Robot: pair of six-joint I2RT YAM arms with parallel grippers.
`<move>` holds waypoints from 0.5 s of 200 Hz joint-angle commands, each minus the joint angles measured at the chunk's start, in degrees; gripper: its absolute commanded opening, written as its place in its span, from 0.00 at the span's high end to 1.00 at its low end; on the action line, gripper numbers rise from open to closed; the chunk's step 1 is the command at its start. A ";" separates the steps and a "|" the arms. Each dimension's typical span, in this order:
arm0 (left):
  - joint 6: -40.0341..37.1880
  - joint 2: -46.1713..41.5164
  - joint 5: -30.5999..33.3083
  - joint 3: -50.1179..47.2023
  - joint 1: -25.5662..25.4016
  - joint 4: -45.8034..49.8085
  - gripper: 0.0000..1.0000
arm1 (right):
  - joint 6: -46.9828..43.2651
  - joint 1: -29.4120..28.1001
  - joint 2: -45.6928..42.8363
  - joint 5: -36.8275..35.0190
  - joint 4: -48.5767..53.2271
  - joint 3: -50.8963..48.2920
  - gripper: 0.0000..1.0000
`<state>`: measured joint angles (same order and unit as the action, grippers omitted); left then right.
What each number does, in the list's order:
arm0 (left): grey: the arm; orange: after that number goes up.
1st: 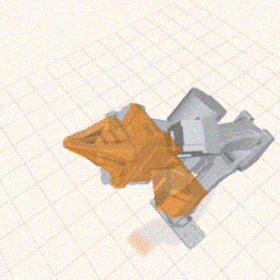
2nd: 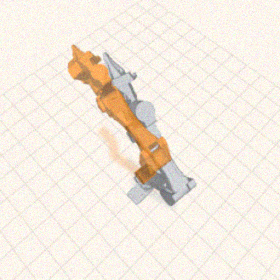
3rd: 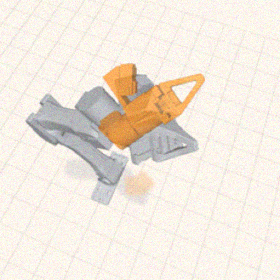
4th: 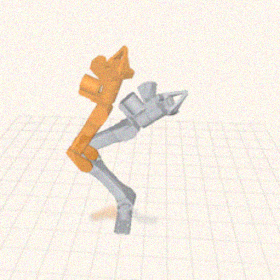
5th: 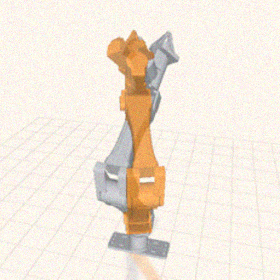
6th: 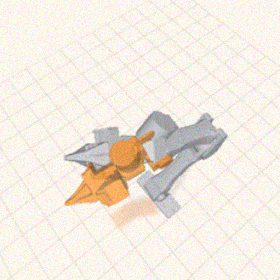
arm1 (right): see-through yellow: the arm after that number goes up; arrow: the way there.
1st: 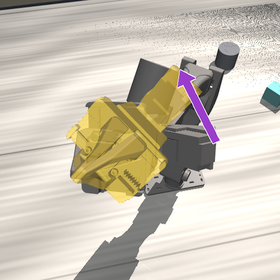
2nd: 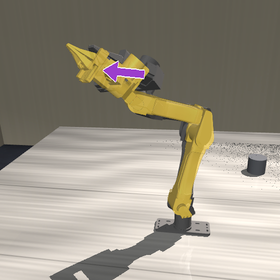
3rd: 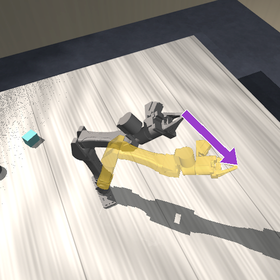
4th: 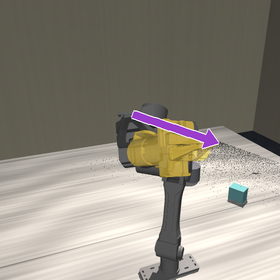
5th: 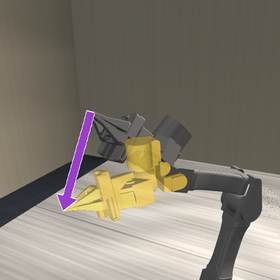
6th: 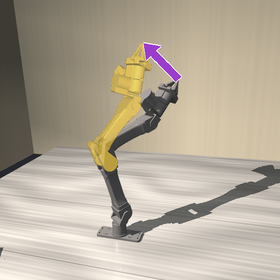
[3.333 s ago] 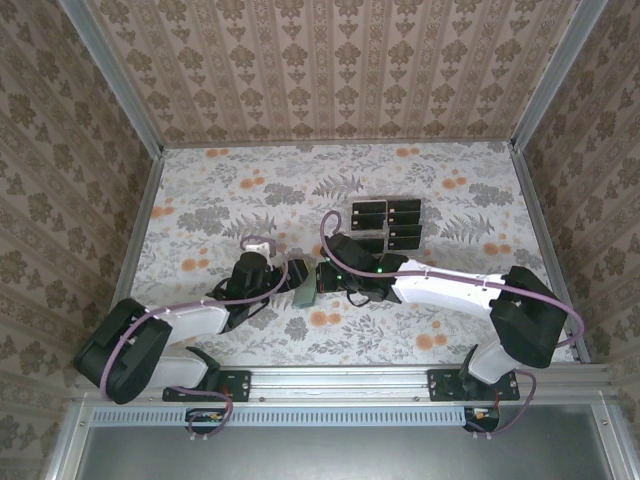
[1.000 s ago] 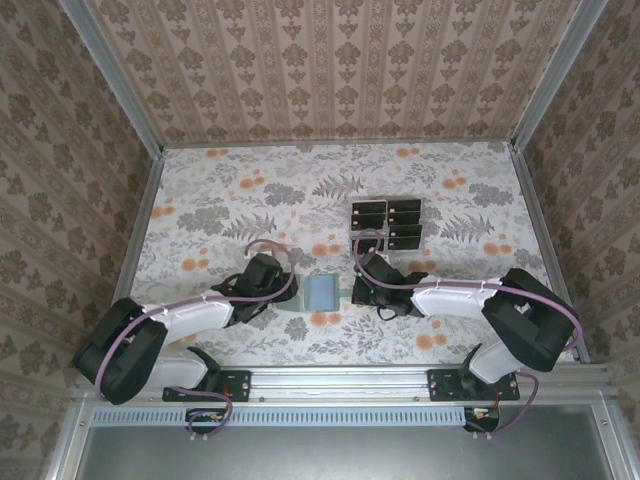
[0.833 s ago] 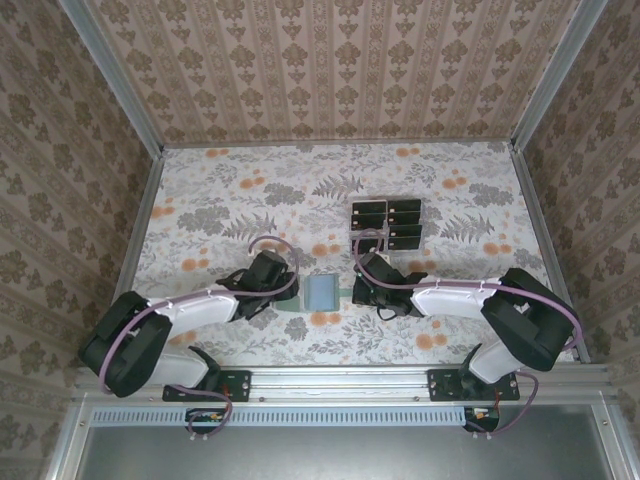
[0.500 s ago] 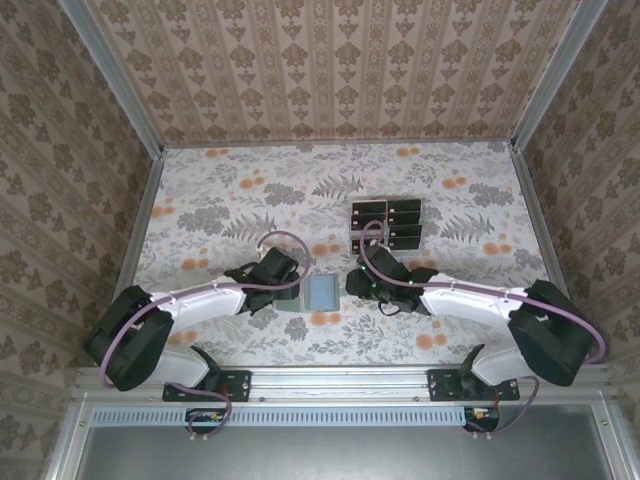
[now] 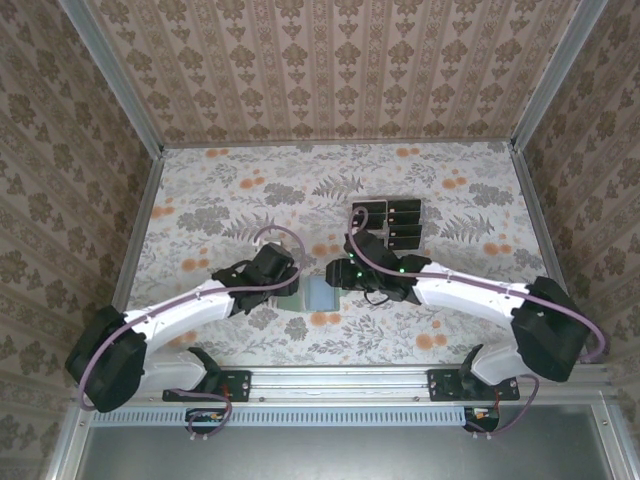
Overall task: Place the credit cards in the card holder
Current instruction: Open the card holder at the center of the table, then flip over the card slot in the card holder.
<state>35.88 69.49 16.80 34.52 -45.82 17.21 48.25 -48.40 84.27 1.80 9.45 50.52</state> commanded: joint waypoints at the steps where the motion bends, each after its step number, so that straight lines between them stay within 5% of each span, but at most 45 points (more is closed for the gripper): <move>1: 1.56 -1.02 0.88 -2.62 -0.54 2.44 0.27 | -0.96 -0.68 3.33 2.00 0.57 2.57 0.58; 100: 2.79 2.74 1.31 -6.24 -0.65 -1.79 0.36 | 0.09 -1.09 12.21 2.62 -3.01 3.14 0.60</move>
<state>37.76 71.64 16.99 29.34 -46.11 16.29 48.16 -49.04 94.96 3.70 8.32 52.75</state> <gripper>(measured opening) 0.637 0.404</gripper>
